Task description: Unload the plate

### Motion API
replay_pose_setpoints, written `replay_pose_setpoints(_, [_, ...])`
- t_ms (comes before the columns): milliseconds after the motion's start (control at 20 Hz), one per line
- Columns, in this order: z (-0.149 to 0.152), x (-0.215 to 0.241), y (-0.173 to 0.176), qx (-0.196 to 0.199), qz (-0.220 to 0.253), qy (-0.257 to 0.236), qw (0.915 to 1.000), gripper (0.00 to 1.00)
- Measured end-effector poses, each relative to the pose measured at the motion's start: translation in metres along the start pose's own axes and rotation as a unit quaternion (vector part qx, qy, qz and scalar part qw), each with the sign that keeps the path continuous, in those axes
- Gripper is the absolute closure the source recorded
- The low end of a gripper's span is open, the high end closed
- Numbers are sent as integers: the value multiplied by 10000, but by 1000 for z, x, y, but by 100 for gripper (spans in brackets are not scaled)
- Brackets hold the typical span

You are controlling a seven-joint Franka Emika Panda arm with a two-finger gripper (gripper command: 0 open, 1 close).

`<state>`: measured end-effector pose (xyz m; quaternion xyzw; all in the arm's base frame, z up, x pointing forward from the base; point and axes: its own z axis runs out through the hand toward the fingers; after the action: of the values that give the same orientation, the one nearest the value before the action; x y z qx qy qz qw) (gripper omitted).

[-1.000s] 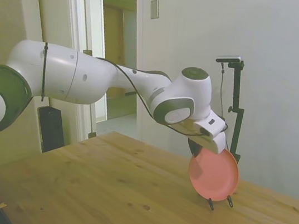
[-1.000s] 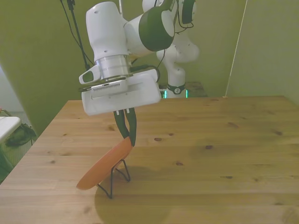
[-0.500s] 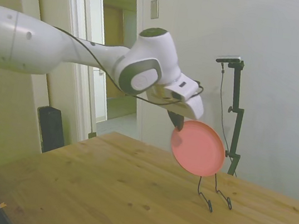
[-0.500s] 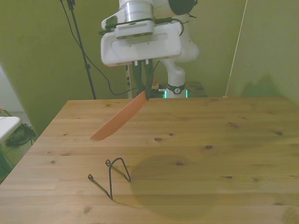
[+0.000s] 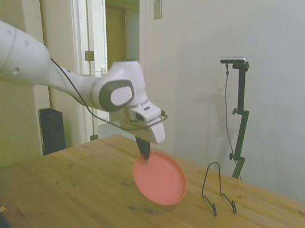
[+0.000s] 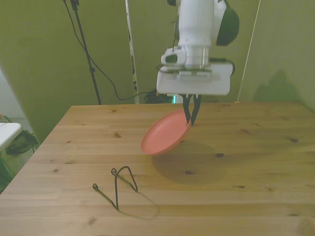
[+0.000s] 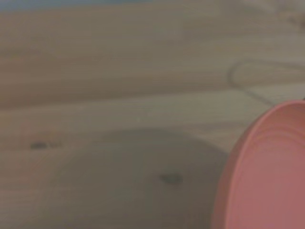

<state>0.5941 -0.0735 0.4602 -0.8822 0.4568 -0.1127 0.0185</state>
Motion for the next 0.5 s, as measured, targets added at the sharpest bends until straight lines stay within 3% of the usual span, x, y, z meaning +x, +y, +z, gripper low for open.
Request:
replay_pose_setpoints(150, [54, 2, 1, -343, 73, -30, 9994, 100])
replay_pose_setpoints(200, [62, 4, 2, -383, 78, -9, 9992, 0])
replay_pose_setpoints(500, [70, 5, 2, -425, 77, 103, 9990, 0])
